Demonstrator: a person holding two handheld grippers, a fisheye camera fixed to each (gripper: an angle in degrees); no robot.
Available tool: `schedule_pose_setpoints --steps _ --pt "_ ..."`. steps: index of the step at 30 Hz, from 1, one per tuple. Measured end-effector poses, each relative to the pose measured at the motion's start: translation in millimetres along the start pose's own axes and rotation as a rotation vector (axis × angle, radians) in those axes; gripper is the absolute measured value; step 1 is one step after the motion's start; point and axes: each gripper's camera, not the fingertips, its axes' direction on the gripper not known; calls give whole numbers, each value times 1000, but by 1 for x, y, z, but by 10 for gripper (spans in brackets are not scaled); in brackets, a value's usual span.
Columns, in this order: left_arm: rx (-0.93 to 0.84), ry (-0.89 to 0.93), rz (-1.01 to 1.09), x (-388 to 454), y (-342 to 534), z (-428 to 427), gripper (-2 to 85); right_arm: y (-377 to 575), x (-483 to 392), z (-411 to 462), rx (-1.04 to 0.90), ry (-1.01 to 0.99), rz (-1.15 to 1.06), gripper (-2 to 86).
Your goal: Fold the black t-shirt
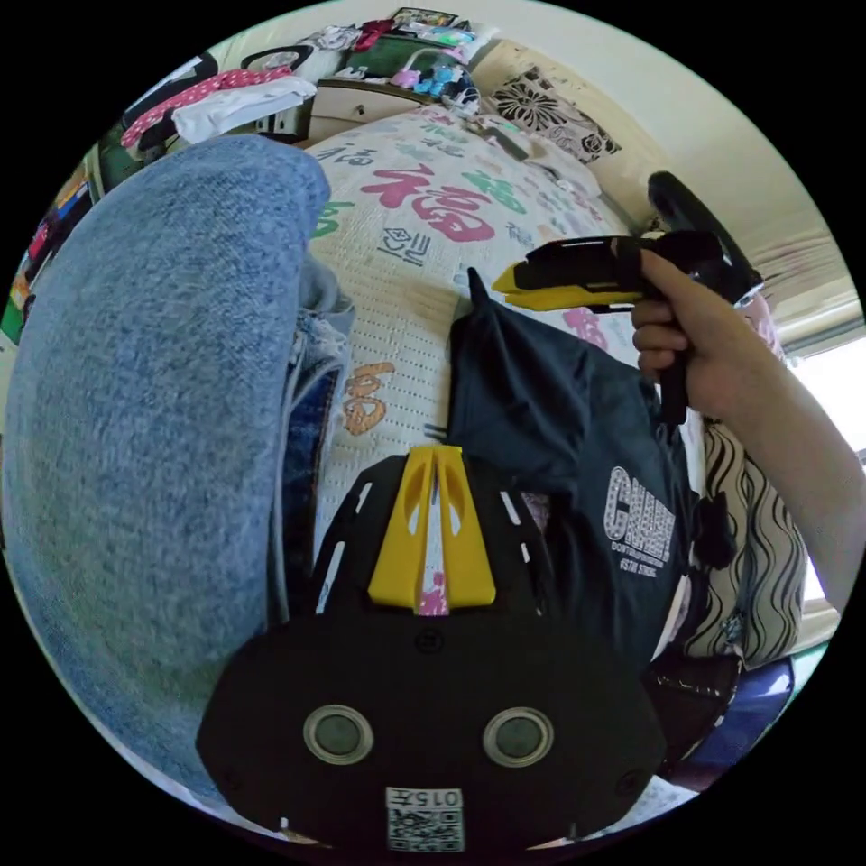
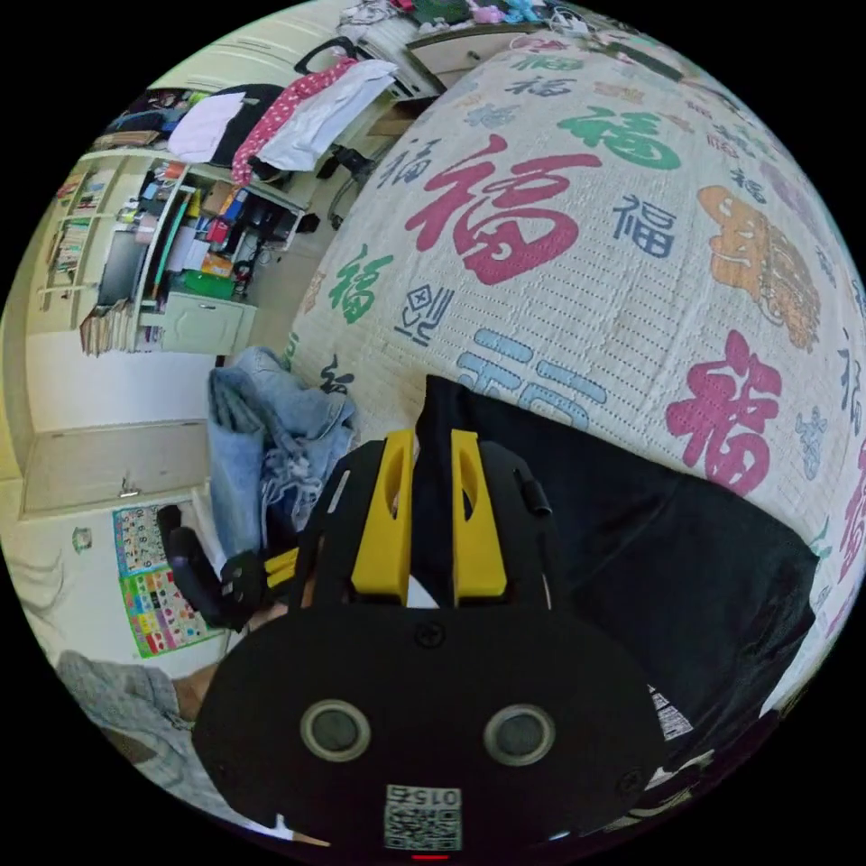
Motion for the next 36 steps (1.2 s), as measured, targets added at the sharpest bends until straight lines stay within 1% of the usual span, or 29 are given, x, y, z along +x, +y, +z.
schedule_pose_setpoints --steps 3,4,5,7,8,10,11,13,16,18,21,24,26,28,29,30,31,32,33,34,36 --pt "-71 108 30 8 27 -12 12 79 15 -42 37 -20 -42 72" --pt "-117 156 39 12 42 -13 19 120 28 -56 56 12 -15 70" --pt "-145 173 44 15 51 -12 23 142 37 -61 62 41 11 69" --pt "-295 204 73 28 88 -3 36 236 83 -68 45 172 192 67" --pt "-338 203 75 31 98 1 38 263 97 -67 28 188 260 68" --pt "-498 155 78 42 133 16 40 373 152 -58 -42 164 549 74" --pt "-526 133 89 46 141 19 40 403 164 -56 -55 153 624 77" --pt "-621 54 121 60 162 32 40 505 196 -47 -110 147 861 89" --pt "-622 13 122 74 167 45 33 598 222 -38 -147 157 1037 95" --pt "-640 -25 134 84 164 54 21 632 239 -30 -148 130 1083 97" --pt "-668 -51 151 98 160 64 2 645 266 -20 -79 25 1037 96" --pt "-654 -78 95 103 157 67 -5 638 287 -4 -178 55 939 87" --pt "-643 -114 79 109 157 68 -7 640 294 0 -205 69 881 71" --pt "-650 -188 113 125 157 75 -8 651 303 0 -219 61 799 5" --pt "-658 -237 122 130 158 78 -9 656 306 0 -207 50 793 3" --pt "-701 -446 179 137 161 85 -9 665 313 0 -180 21 794 -3" --pt "-716 -563 211 139 169 90 -9 674 320 1 -155 -8 800 -6" --pt "-726 -574 189 135 172 92 -9 678 323 2 -143 -18 803 -7" --pt "-747 -520 99 126 177 94 -9 684 327 3 -123 -21 796 -8" --pt "-707 -428 38 124 178 92 -9 689 328 5 -113 -7 777 -8" --pt "-597 -385 17 136 174 88 -8 696 331 7 -93 6 767 -7"
